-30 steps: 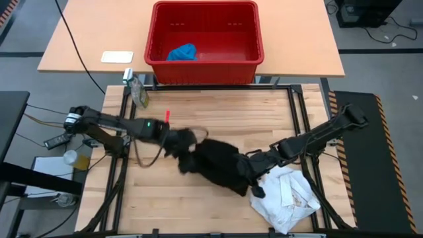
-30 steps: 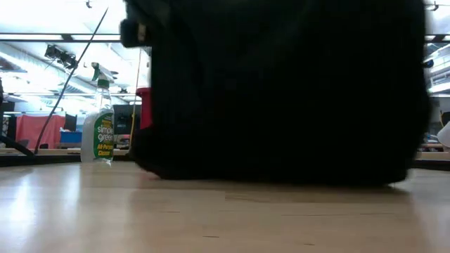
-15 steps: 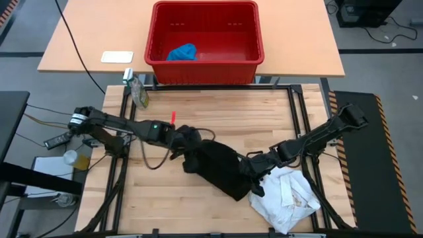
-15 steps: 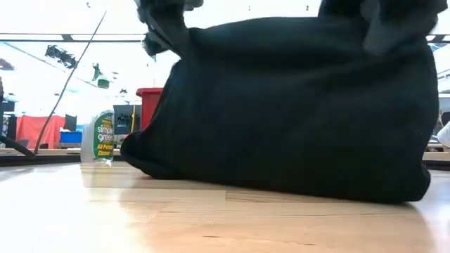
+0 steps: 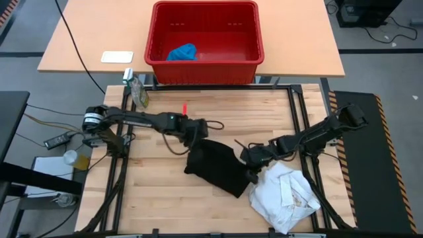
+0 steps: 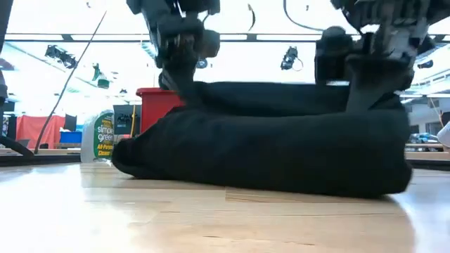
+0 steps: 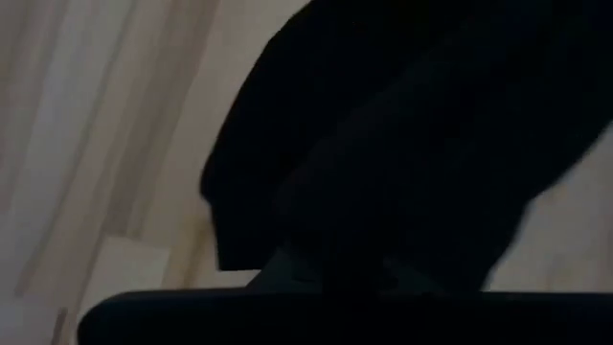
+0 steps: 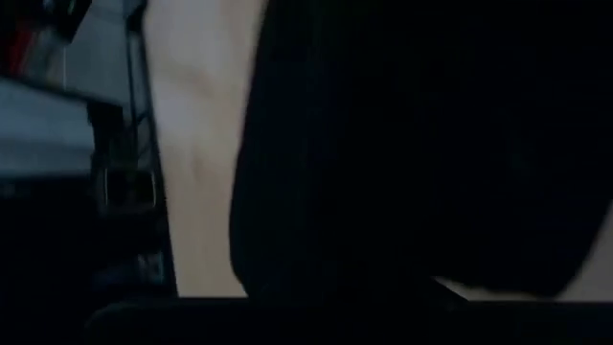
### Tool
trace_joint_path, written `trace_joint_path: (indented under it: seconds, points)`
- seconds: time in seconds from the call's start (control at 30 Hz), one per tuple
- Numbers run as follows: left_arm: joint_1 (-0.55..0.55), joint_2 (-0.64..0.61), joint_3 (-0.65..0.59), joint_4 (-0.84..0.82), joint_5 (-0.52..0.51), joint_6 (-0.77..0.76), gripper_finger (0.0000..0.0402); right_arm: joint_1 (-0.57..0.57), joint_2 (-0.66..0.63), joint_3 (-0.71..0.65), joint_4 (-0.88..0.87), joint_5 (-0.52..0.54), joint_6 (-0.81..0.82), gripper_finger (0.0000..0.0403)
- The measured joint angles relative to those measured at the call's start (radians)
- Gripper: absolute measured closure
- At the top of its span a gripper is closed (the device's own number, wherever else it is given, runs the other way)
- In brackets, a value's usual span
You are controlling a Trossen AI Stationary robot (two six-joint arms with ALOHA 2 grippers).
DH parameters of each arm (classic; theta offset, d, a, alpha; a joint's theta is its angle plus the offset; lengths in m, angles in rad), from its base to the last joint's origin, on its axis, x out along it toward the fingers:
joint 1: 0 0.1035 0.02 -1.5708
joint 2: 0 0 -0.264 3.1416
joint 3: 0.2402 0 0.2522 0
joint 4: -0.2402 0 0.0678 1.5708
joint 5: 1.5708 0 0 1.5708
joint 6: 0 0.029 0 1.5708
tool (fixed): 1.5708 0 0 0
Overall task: Fold laundry
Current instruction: Fold the black shirt
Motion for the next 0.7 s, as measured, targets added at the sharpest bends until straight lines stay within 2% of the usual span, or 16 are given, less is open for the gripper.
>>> trace_joint_path:
  seconds: [0.17, 0.37, 0.47, 0.53, 0.63, 0.7]
  points:
    - [0.053, 0.055, 0.0, -0.051, 0.031, -0.001, 0.0396, -0.077, 0.0, -0.014, 0.006, -0.067, 0.141, 0.039]
    - [0.064, 0.116, 0.0, -0.058, 0.05, -0.017, 0.0392, -0.158, 0.007, -0.015, 0.003, -0.084, 0.269, 0.039]
    - [0.061, 0.12, 0.0, -0.056, 0.042, -0.025, 0.039, -0.191, 0.023, -0.015, 0.007, -0.107, 0.269, 0.039]
    - [0.061, 0.12, 0.0, -0.05, -0.004, -0.034, 0.0389, -0.21, 0.033, -0.015, -0.001, -0.127, 0.246, 0.039]
    - [0.067, 0.113, 0.0, -0.069, -0.039, -0.053, 0.0368, -0.235, 0.066, -0.011, 0.006, -0.143, 0.231, 0.039]
    - [0.069, 0.11, 0.0, -0.07, -0.041, -0.053, 0.0336, -0.246, 0.093, -0.005, 0.011, -0.171, 0.221, 0.039]
